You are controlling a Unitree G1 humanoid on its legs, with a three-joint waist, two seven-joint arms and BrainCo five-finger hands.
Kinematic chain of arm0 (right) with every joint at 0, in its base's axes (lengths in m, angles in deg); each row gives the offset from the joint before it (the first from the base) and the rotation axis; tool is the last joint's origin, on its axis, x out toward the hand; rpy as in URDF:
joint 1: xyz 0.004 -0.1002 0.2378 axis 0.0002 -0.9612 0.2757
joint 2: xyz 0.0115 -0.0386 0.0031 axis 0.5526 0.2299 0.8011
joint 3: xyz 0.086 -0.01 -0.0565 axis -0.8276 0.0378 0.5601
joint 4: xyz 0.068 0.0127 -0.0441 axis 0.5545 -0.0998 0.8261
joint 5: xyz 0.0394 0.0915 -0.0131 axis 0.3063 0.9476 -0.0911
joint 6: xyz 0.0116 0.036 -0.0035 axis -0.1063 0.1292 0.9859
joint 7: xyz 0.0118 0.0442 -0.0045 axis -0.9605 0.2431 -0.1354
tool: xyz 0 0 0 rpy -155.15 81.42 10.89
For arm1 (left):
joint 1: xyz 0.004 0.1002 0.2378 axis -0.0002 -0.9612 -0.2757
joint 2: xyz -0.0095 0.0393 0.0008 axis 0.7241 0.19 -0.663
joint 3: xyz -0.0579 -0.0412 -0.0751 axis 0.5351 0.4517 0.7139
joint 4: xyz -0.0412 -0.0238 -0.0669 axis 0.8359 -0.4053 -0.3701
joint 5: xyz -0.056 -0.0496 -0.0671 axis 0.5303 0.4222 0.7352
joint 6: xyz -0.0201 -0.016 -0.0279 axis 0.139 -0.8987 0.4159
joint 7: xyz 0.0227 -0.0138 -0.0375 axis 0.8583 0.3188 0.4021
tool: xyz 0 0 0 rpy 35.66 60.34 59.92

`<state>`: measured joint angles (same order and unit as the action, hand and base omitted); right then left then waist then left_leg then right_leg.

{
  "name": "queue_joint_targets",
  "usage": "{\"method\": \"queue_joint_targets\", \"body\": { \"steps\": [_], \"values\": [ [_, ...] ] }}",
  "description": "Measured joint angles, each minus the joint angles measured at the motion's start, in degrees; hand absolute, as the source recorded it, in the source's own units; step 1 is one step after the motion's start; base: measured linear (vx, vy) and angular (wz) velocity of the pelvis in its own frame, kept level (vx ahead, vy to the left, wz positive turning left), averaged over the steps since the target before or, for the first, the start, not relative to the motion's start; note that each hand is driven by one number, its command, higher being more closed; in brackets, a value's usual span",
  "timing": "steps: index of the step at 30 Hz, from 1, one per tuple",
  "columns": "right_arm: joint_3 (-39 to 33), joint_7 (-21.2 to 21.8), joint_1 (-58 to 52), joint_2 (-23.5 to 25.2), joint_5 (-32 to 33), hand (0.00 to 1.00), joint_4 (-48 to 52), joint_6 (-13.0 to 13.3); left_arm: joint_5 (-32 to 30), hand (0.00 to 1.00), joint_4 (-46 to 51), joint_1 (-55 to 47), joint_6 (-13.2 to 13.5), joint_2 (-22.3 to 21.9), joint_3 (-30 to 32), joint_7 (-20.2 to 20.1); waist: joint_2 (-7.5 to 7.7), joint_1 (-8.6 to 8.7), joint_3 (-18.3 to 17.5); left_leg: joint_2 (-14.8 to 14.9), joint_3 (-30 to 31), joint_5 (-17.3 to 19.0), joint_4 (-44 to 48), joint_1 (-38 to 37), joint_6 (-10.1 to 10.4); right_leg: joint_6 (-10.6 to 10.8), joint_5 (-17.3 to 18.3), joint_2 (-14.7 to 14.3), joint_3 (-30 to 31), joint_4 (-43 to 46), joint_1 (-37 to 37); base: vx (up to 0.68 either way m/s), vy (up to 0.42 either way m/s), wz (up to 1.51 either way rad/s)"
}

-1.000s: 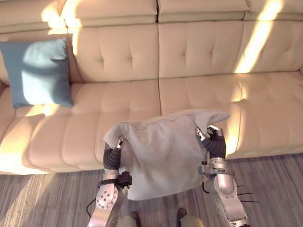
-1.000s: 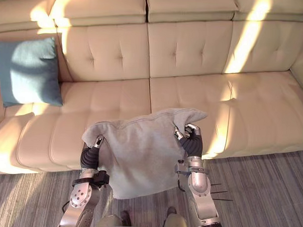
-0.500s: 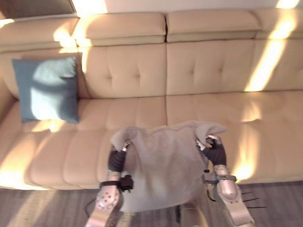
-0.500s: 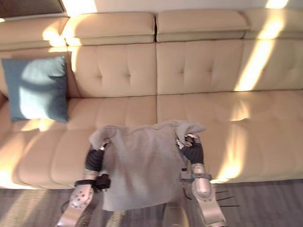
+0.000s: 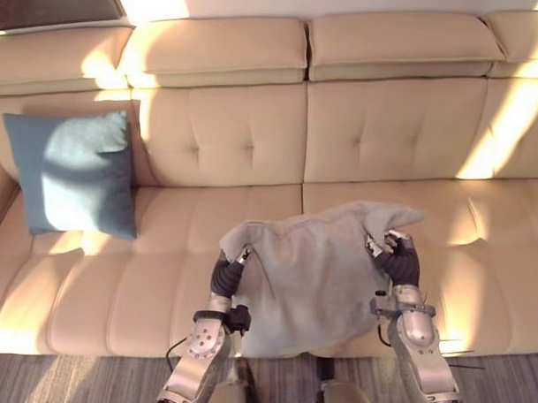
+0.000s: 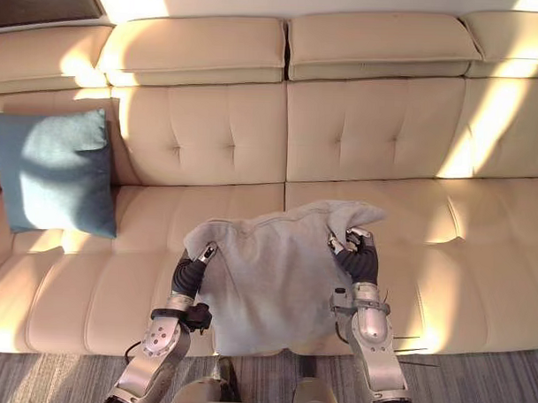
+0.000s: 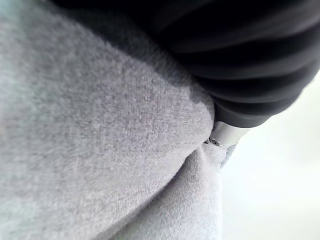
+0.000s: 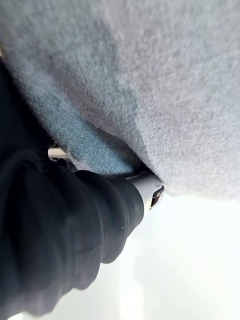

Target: Pick up cushions and gather them together orderly.

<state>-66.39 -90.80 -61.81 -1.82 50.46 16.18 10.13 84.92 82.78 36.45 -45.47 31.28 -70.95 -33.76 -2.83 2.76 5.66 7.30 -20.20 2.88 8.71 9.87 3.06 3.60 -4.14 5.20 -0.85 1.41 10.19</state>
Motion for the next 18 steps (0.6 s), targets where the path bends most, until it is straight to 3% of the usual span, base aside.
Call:
{"method": "queue_joint_targets", "body": {
  "steps": [3, 7, 11, 18],
  "values": [
    [0.0, 0.2, 1.6, 0.0, 0.0, 1.00, -0.9, 0.0, -0.1, 1.00, 0.2, 1.2, 0.0, 0.1, 0.2, 0.0, 0.01, -0.07, 0.0, -1.7, -2.1, -0.2, -2.4, -1.1, -0.4, 0.9, -1.0, 1.2, 2.6, -1.9, 0.3, 0.06, 0.111, -0.31],
    [-0.1, -0.6, 9.3, 0.4, -0.1, 1.00, -4.7, 0.0, -2.4, 1.00, 0.1, 6.7, -0.1, 1.7, 0.9, 1.9, 0.06, 0.00, 0.0, -2.3, -3.7, -0.4, -3.8, -0.2, -0.7, 0.3, -2.1, 0.9, 4.8, -2.1, 2.8, -0.01, 0.043, -0.27],
    [0.0, -5.8, 24.7, 0.4, -2.5, 1.00, -9.5, 0.2, -5.0, 1.00, -2.2, 19.9, 0.0, 1.7, 3.5, 7.7, 0.29, 0.67, 0.6, -2.4, -3.9, -1.7, -3.7, 5.3, -1.6, 0.0, -4.8, 1.0, 5.9, -3.4, 8.0, -0.08, -0.028, -0.07],
    [-0.8, -12.0, 46.4, 0.1, -4.6, 1.00, -15.1, 0.1, -8.1, 1.00, -13.1, 45.4, -0.1, 5.2, 9.1, 16.6, 0.86, 0.62, 6.5, -1.0, -2.8, -2.2, 2.4, 14.5, -2.1, 0.6, -7.3, 0.8, 5.8, -3.4, 14.0, -0.14, -0.046, 0.07]
  ]
}}
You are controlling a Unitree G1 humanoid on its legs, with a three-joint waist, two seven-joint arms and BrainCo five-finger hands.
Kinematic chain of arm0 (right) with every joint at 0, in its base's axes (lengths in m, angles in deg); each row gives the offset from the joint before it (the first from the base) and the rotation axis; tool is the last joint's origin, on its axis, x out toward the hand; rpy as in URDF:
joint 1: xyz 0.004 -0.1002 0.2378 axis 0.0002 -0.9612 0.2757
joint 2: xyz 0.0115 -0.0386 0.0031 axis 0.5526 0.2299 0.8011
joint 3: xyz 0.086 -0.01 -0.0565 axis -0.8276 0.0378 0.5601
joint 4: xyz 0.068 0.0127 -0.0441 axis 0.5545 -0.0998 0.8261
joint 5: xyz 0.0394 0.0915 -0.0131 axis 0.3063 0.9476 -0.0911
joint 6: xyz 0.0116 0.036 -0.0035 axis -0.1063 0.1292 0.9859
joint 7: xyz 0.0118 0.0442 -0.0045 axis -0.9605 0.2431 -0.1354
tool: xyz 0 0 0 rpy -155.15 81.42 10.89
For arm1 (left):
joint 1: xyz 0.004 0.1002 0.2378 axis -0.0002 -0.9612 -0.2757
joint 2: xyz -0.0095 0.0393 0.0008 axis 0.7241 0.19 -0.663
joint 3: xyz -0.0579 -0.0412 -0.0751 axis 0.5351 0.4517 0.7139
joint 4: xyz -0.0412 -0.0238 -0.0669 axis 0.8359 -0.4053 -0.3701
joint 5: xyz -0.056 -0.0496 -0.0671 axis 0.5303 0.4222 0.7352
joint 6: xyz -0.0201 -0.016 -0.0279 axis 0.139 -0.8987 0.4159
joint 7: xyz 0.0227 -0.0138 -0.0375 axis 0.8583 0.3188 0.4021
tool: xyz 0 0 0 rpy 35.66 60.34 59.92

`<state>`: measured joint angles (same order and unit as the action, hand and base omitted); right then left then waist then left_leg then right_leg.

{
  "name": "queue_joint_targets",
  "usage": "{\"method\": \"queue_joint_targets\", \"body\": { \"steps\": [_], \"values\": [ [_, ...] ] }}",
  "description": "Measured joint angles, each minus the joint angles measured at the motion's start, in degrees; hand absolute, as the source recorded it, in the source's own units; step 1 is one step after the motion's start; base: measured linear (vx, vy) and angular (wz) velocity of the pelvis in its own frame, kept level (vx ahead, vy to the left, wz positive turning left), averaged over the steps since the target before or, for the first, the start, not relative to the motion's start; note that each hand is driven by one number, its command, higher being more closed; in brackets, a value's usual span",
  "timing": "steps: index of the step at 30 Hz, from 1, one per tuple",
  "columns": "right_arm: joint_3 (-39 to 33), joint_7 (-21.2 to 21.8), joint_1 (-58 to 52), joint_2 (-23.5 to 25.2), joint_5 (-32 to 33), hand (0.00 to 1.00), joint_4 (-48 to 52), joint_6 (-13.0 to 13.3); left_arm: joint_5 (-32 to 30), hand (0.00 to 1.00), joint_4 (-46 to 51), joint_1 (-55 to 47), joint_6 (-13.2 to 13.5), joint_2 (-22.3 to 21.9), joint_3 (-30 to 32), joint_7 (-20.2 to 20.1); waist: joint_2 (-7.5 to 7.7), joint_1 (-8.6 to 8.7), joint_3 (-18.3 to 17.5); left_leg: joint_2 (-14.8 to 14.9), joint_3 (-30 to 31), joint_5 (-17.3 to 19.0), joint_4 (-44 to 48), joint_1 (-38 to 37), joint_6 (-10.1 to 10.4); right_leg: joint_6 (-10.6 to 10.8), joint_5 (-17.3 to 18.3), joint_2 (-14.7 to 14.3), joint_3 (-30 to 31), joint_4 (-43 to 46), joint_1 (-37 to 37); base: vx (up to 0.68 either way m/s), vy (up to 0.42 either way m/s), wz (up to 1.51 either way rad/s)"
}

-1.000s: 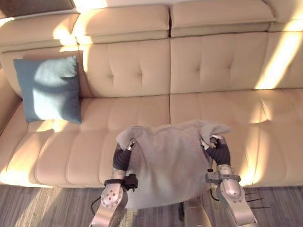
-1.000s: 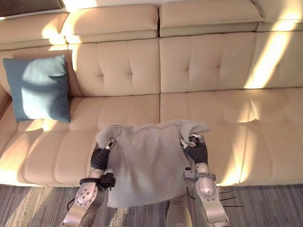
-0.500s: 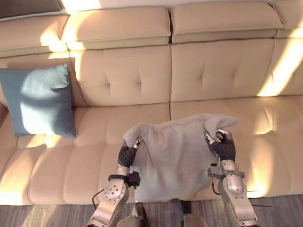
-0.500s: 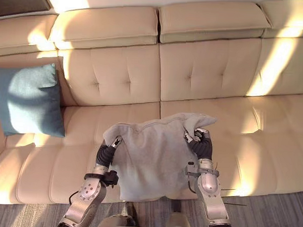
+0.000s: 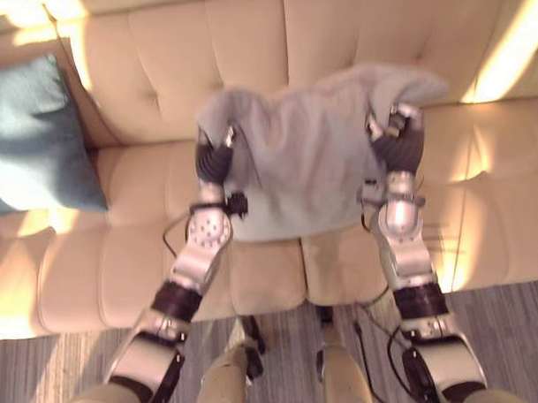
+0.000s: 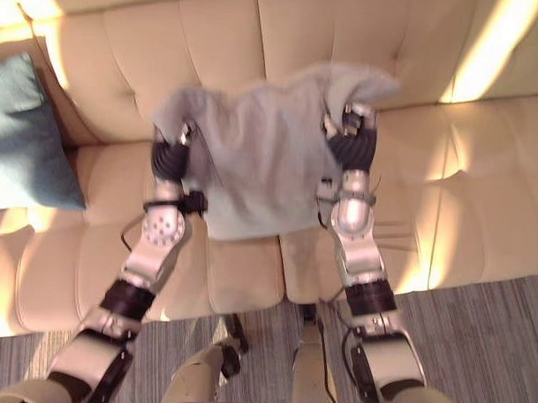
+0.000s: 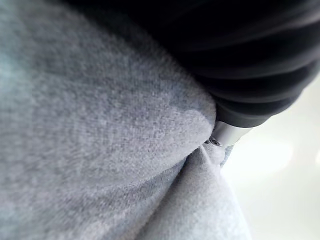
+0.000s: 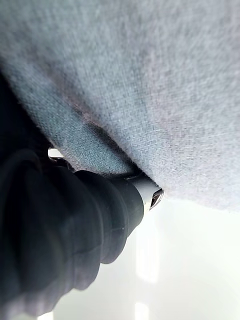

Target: Pick up cushions and gather them together orderly.

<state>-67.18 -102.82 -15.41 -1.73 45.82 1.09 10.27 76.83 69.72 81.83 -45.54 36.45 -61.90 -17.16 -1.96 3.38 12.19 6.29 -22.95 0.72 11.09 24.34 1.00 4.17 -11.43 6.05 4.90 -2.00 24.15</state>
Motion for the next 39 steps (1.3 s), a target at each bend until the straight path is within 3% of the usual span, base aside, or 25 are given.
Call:
{"method": "queue_joint_targets", "body": {
  "steps": [2, 7, 11, 12, 20, 25, 30, 34, 37, 39],
  "values": [
    [-1.2, -1.6, 5.6, -0.1, -0.2, 1.00, -3.0, 0.0, -0.3, 1.00, -3.0, 5.9, -0.1, 0.5, 0.9, 1.9, -0.03, -0.25, 1.1, 0.0, 0.2, -0.4, 0.2, 1.6, -0.5, 0.1, -0.5, -0.1, 0.0, 0.0, 1.4, -0.13, -0.035, 0.08],
    [-3.9, -6.8, 25.5, -1.3, -3.2, 1.00, -11.6, 0.0, -3.7, 1.00, -12.6, 26.5, -0.3, 2.9, 5.2, 6.9, -0.10, -0.69, 7.7, -0.7, 0.8, -3.1, -0.4, 6.6, -1.4, 0.1, -2.5, 0.2, -0.2, 0.0, 6.3, -0.09, -0.012, 0.10],
    [-6.4, -9.1, 35.0, -1.9, -4.3, 1.00, -20.0, 0.2, -3.9, 1.00, -20.2, 35.8, -0.4, 4.4, 7.2, 8.1, -0.20, -0.63, 10.5, -1.0, 1.3, -4.7, -1.8, 9.4, -1.4, 0.1, -3.2, 0.7, -0.9, 0.0, 9.3, -0.04, 0.004, 0.11],
    [-7.2, -9.1, 36.5, -1.9, -4.3, 0.00, -21.1, 0.2, -3.9, 0.00, -21.2, 37.7, -0.6, 4.6, 7.3, 8.2, -0.24, -0.54, 11.4, -1.2, 1.6, -5.1, -2.4, 9.6, -1.3, 0.1, -3.2, 0.8, -1.3, 0.0, 9.6, -0.02, 0.011, 0.13],
    [-8.1, -8.9, 41.1, -4.0, -3.0, 0.00, -26.5, 0.2, -2.1, 0.00, -25.8, 43.0, -1.3, 6.4, 7.6, 7.7, -0.25, -1.07, 11.5, -1.1, 2.3, -5.9, -3.1, 14.6, -1.3, 0.1, -3.3, 1.0, -2.0, 0.1, 14.5, -0.01, 0.007, 0.06],
    [-7.4, -7.6, 42.6, -6.6, -1.5, 0.00, -26.7, 0.2, 0.6, 0.00, -27.0, 44.8, -1.3, 7.7, 9.3, 4.2, -0.23, -1.28, 11.6, -0.5, 2.3, -5.9, -2.7, 16.2, -1.3, 0.1, -3.3, 0.7, -2.1, 2.1, 16.8, -0.01, 0.007, 0.00],
    [-7.8, -5.3, 39.1, -11.9, 2.6, 0.00, -18.2, 0.6, 2.0, 0.00, -26.1, 41.3, -1.2, 11.5, 9.8, 1.4, -0.23, -1.60, 11.6, 0.6, 2.2, -5.6, -0.4, 16.8, -0.9, 0.1, -3.2, 0.2, -2.6, 4.4, 17.3, -0.04, 0.024, 0.01],
    [-12.7, 0.1, 23.8, -20.1, 12.0, 0.00, -3.9, 4.5, 4.6, 0.00, -18.3, 29.4, -1.2, 17.1, 15.2, -1.8, -0.20, -2.04, 11.5, 1.5, 2.0, -4.2, 1.4, 16.2, -0.6, -0.3, 0.5, -0.3, -2.6, 8.0, 17.2, -0.05, -0.005, 0.06],
    [-12.6, 4.8, 11.1, -21.5, 16.5, 0.00, 0.8, 4.5, 5.8, 0.00, -9.7, 17.2, -1.1, 18.3, 17.5, -2.9, -0.15, -2.55, 11.5, 2.5, 1.5, -3.7, 2.6, 15.3, -0.2, -0.4, 1.5, -1.0, -2.4, 9.0, 16.5, -0.04, -0.058, -0.14],
    [-10.6, 7.8, 1.5, -21.3, 16.6, 0.00, 3.3, 4.3, 5.8, 0.00, -3.0, 7.7, -0.5, 16.6, 17.4, -4.8, -0.15, -2.58, 11.5, 3.2, 1.4, -3.2, 3.2, 13.5, 0.0, -0.5, 2.0, -1.6, -2.6, 8.9, 14.3, -0.02, -0.092, -0.06]
  ]
}}
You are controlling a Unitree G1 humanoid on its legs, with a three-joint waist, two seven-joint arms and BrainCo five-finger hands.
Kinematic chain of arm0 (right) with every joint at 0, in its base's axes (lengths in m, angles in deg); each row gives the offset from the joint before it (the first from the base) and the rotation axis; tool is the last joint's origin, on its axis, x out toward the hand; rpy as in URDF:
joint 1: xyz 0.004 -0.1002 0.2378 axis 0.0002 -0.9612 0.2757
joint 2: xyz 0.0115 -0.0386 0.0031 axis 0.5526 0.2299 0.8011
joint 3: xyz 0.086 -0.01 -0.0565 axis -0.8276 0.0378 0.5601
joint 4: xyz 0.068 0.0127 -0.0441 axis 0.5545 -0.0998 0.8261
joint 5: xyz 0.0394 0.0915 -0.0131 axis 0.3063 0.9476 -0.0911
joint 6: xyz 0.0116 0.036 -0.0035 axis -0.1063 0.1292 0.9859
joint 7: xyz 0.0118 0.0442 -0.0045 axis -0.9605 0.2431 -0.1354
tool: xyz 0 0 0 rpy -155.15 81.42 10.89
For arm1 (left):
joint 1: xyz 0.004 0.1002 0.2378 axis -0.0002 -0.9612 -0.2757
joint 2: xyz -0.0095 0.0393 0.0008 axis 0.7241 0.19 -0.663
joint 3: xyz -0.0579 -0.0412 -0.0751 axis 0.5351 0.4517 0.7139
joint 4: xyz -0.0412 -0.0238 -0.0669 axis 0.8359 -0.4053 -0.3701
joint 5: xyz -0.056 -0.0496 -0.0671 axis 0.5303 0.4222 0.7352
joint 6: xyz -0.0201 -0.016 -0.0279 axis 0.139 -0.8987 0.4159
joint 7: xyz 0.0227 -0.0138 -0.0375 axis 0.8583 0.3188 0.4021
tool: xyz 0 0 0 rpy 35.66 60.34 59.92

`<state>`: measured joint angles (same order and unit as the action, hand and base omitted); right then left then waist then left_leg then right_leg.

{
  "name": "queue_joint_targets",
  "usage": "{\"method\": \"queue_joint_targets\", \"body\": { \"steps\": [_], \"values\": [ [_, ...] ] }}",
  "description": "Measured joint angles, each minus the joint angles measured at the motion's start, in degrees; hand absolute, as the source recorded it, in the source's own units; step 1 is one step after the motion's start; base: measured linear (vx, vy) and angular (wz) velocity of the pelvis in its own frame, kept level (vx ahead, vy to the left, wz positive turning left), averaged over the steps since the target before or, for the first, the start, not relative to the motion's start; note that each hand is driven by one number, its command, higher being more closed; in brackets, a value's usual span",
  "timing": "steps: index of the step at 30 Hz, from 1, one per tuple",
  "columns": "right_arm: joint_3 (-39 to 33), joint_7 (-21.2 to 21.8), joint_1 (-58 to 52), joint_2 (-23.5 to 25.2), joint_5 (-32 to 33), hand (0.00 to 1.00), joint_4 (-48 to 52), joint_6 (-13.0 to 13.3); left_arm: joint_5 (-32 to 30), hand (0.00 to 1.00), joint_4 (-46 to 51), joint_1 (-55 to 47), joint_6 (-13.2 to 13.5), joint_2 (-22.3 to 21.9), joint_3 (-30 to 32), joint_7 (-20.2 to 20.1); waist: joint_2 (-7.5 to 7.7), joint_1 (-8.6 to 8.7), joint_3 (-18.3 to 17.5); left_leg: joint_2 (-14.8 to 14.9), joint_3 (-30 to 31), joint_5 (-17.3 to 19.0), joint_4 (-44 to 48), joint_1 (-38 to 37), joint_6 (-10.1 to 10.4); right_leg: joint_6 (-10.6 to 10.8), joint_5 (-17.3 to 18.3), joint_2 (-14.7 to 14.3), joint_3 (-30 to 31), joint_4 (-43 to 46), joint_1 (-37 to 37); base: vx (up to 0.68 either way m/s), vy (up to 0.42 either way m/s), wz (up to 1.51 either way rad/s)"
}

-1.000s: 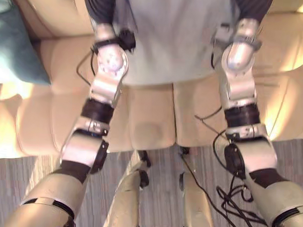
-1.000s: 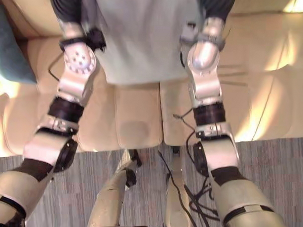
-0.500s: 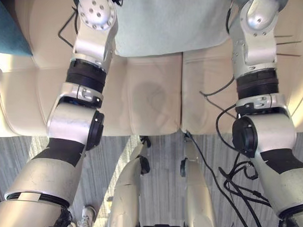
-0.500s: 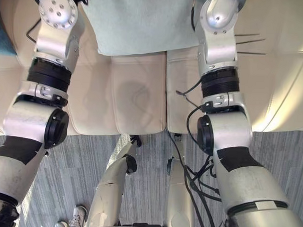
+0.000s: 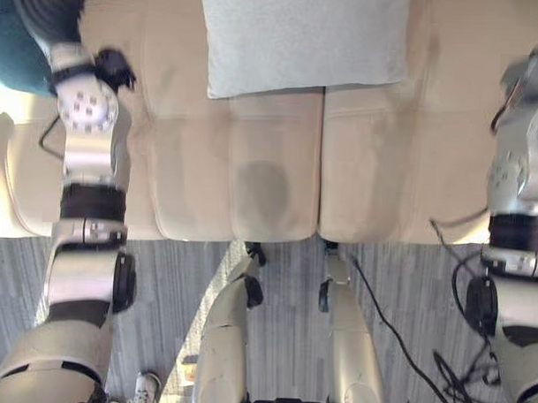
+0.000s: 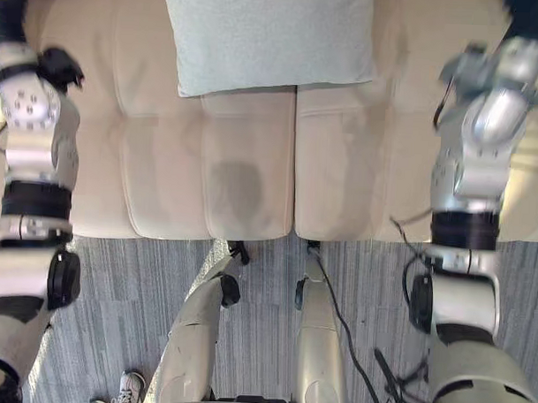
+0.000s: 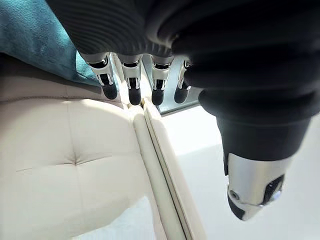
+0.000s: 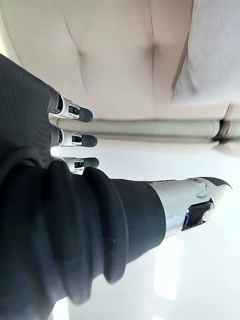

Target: Pick up cushions and gather them together orderly.

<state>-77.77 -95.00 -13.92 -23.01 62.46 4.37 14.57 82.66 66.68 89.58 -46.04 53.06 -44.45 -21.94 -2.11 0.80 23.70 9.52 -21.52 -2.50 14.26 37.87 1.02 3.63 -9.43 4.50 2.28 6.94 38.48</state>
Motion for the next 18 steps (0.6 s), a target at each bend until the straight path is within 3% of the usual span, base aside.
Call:
{"method": "queue_joint_targets", "body": {
  "steps": [3, 7, 11, 13, 18],
  "values": [
    [2.6, 5.6, -18.8, 2.7, 0.0, 0.00, 5.9, -0.1, 0.1, 0.00, 8.0, -19.0, 1.5, -6.8, -3.0, -4.0, 0.13, 0.12, -1.0, 1.0, 0.1, 2.1, 0.7, -4.4, 0.5, -0.6, 2.2, -0.7, -0.5, 0.7, -4.5, 0.01, -0.095, -0.03],
    [3.1, 11.6, -40.2, 10.0, -3.5, 0.00, 6.2, -0.6, 0.0, 0.00, 7.9, -41.9, 1.7, -16.9, -6.9, -12.1, 0.48, -0.04, -3.5, 1.0, 0.0, 3.5, -0.1, -10.9, 1.0, -0.6, 5.0, -0.9, -0.7, 2.0, -10.0, 0.07, -0.076, 0.00],
    [3.1, 14.8, -51.6, 15.0, -10.8, 0.00, -5.6, -1.9, -0.9, 0.00, -3.2, -53.3, 1.2, -18.7, -8.2, -17.3, 0.62, -0.15, -9.3, -0.1, 0.1, 3.5, -3.5, -18.3, 1.0, -0.4, 7.2, -0.4, -1.7, 2.0, -16.1, 0.11, -0.050, 0.09],
    [3.1, 15.9, -54.8, 16.3, -13.8, 0.00, -17.2, -2.7, -3.6, 0.00, -13.9, -56.2, 0.2, -18.7, -7.7, -18.9, 0.76, 0.01, -13.5, -1.2, 0.5, 3.6, -6.6, -23.8, 1.3, 0.0, 8.5, -0.2, -2.2, 1.0, -20.8, 0.12, -0.023, 0.10],
    [1.7, 16.7, -55.4, 16.2, -19.2, 0.00, -31.6, -4.1, -8.7, 0.00, -27.0, -58.7, -1.5, -18.6, -4.8, -22.0, 0.77, 0.70, -16.5, -3.0, 0.8, 2.8, -12.3, -32.5, 2.3, 0.6, 8.3, 0.4, -2.2, -2.6, -28.5, 0.08, 0.023, -0.01]
  ]
}}
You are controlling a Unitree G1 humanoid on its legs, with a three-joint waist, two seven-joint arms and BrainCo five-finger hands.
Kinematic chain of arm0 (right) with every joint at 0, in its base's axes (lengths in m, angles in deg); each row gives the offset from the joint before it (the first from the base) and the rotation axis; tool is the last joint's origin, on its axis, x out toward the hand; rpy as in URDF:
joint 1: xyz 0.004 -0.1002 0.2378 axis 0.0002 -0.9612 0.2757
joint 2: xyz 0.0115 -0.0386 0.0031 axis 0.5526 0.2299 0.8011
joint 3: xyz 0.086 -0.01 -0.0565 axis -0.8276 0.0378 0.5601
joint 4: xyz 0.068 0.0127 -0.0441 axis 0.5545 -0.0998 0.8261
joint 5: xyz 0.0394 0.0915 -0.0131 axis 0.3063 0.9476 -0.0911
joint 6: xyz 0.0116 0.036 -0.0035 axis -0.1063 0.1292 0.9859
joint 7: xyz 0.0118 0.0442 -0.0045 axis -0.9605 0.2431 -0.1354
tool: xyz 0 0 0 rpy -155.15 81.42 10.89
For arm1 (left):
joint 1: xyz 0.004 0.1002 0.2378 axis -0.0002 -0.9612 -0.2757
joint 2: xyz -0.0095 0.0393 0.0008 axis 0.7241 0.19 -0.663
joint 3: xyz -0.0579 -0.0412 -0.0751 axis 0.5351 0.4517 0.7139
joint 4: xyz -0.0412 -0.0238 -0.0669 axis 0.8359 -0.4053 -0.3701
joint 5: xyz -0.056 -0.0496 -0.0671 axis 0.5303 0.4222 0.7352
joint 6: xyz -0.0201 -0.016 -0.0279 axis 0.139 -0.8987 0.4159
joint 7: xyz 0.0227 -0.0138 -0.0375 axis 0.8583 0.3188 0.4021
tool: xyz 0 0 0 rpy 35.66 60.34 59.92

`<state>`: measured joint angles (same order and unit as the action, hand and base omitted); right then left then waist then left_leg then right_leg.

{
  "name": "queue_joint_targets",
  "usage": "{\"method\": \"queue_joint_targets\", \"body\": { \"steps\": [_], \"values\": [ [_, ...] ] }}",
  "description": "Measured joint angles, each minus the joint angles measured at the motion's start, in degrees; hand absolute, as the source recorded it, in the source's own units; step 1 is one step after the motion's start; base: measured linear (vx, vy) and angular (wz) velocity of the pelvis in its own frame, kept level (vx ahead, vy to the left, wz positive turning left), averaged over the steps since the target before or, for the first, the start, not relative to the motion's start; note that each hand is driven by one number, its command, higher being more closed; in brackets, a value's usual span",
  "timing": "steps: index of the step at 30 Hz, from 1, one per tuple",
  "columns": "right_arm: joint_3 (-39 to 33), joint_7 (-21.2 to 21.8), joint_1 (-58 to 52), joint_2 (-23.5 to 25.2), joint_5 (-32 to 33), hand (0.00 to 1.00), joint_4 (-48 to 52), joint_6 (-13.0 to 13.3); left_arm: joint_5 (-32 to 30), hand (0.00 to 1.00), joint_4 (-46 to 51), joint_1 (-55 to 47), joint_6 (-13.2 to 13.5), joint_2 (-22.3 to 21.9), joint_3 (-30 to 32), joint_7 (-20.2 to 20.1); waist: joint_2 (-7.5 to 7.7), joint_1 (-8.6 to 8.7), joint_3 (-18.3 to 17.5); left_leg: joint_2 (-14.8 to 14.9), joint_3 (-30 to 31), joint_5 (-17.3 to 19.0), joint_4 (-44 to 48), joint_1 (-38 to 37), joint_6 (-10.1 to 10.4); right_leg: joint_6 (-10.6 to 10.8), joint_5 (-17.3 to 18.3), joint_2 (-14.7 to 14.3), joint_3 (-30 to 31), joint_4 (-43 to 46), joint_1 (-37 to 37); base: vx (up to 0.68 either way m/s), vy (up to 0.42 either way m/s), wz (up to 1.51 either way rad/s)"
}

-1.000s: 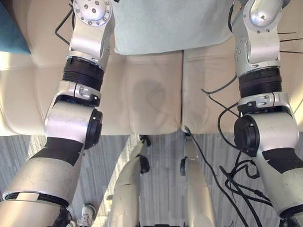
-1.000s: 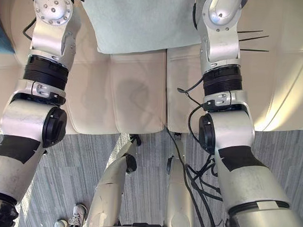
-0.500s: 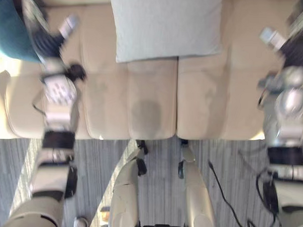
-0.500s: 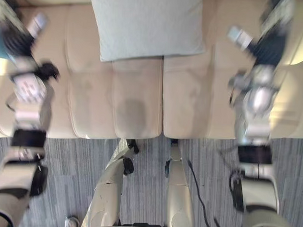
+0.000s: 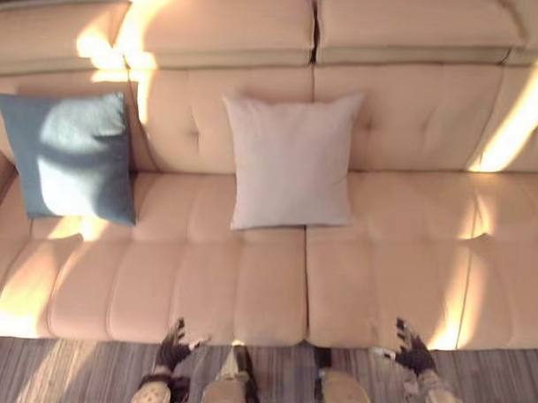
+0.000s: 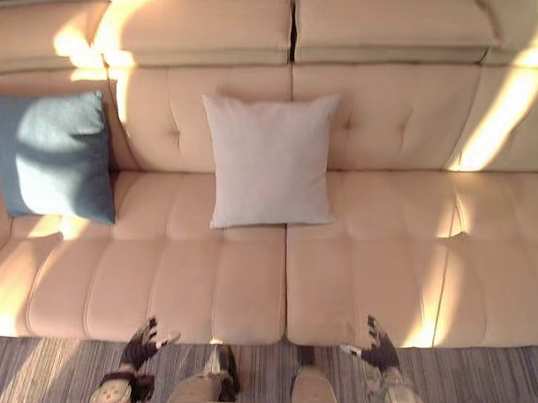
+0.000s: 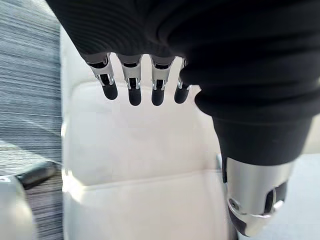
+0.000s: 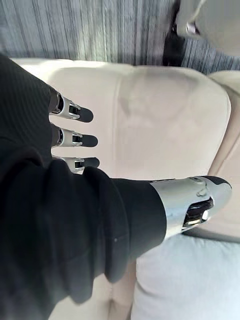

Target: Pick up cushions and gather them together orderly.

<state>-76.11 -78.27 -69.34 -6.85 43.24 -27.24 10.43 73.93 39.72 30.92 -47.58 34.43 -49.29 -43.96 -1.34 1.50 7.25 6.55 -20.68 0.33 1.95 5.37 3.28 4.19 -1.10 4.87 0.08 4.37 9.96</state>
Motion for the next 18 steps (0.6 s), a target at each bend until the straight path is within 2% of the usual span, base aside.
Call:
{"method": "queue_joint_targets", "body": {
  "steps": [3, 8, 10, 11, 12, 13, 14, 15, 16, 17, 18],
  "values": [
    [-1.1, 0.3, -0.1, 0.0, -2.1, 0.00, -3.6, -0.8, -1.7, 0.00, -2.1, -1.1, -0.7, 0.0, 1.1, -1.1, 0.23, 0.72, -1.7, -0.7, -0.2, -0.3, -1.8, -3.3, -0.1, 0.3, 0.1, 0.3, 0.2, -0.6, -2.1, 0.05, 0.038, -0.06],
    [-0.4, 0.3, 1.7, 0.1, -4.0, 0.00, -4.0, -1.5, -2.1, 0.00, -2.0, -0.4, -0.7, 0.0, 0.9, -1.5, 1.35, 0.49, -1.5, -1.4, -3.4, -0.3, -1.6, -4.7, -0.2, 0.7, -0.2, 0.3, 3.5, 1.2, -1.4, 0.01, 0.036, -0.31],
    [1.1, 0.2, 2.3, 0.2, -4.0, 0.00, -3.3, -1.4, -2.0, 0.00, -1.6, 1.7, -0.7, 0.0, 0.4, -1.5, 1.71, 0.63, -1.4, -0.9, -4.0, 0.0, 1.4, -1.6, -0.7, 2.8, -1.7, 0.8, 3.0, 5.0, 2.8, -0.08, 0.008, -0.22],
    [1.7, 0.3, 2.6, 0.3, -4.0, 0.00, -3.0, -1.4, -1.9, 0.00, -0.6, 2.6, -0.7, -0.5, 0.6, -1.4, 0.83, -0.07, -1.2, 1.4, -4.7, 0.2, 3.0, 0.3, -1.9, 3.5, -2.7, 0.0, 1.7, 7.0, 4.9, -0.14, -0.013, -0.11],
    [2.0, 0.3, 3.2, 1.7, -4.0, 0.00, -3.1, -1.6, -1.4, 0.00, 0.8, 3.3, -0.7, -0.3, 0.8, -1.4, 1.61, -0.13, 0.0, 1.7, -4.6, 0.4, 4.3, 0.1, -2.2, -0.4, 4.4, 1.3, -1.2, 23.3, 8.3, -0.12, -0.050, 0.04],
    [2.2, 0.3, 2.8, 2.2, -4.0, 0.00, -3.1, -1.8, -1.4, 0.00, 1.1, 3.3, -0.7, -0.2, 0.8, -1.4, 1.85, -0.05, 0.1, 1.7, -4.3, 0.4, 4.9, 0.0, -2.3, -0.5, 6.7, 2.0, -1.6, 29.8, 8.8, -0.09, -0.094, 0.28],
    [3.5, 0.3, 1.6, 2.9, -4.0, 0.00, -3.1, -2.1, -1.4, 0.00, 2.3, 2.7, -0.9, -0.3, 0.7, -1.4, 2.43, 0.02, -0.2, 1.7, -3.3, 0.4, 6.0, 0.0, -2.3, 0.4, 8.7, 3.4, -1.6, 40.9, 8.8, -0.09, -0.169, 0.39],
    [4.1, 0.4, 1.2, 3.2, -4.0, 0.00, -3.1, -2.1, -1.4, 0.00, 3.2, 2.4, -1.0, -0.3, 0.7, -1.4, 3.16, 0.00, -0.5, 1.7, -2.5, 0.4, 6.8, 0.3, -2.3, 1.1, 9.1, 4.3, -1.2, 46.1, 7.5, -0.13, -0.243, 0.52],
    [4.8, 0.4, 1.2, 3.3, -4.0, 0.00, -3.3, -2.2, -1.4, 0.00, 4.2, 2.3, -1.1, -0.3, 0.8, -1.4, 4.27, -0.39, -1.1, 1.7, -1.3, 0.3, 9.0, 2.0, -2.1, 2.6, 9.6, 5.2, 0.6, 48.3, 4.8, -0.17, -0.282, 0.44],
    [4.8, 0.3, 1.5, 3.2, -4.0, 0.00, -3.5, -2.3, -1.4, 0.00, 4.5, 2.4, -1.1, -0.4, 0.9, -1.3, 5.17, -0.59, -1.1, 1.4, -0.7, -0.2, 10.3, 3.0, -1.4, 4.8, 10.4, 5.6, 1.3, 45.1, 3.0, -0.22, -0.281, 0.26],
    [4.6, 0.1, 2.3, 2.4, -4.1, 0.00, -3.8, -2.6, -1.4, 0.00, 4.6, 2.6, -1.5, -1.8, 0.8, -1.3, 4.45, -1.42, -0.9, 2.5, 0.3, -1.5, 9.8, 4.3, -0.2, 5.1, 14.2, 3.2, 0.5, 38.6, 0.4, -0.20, -0.215, -0.03]
  ]
}}
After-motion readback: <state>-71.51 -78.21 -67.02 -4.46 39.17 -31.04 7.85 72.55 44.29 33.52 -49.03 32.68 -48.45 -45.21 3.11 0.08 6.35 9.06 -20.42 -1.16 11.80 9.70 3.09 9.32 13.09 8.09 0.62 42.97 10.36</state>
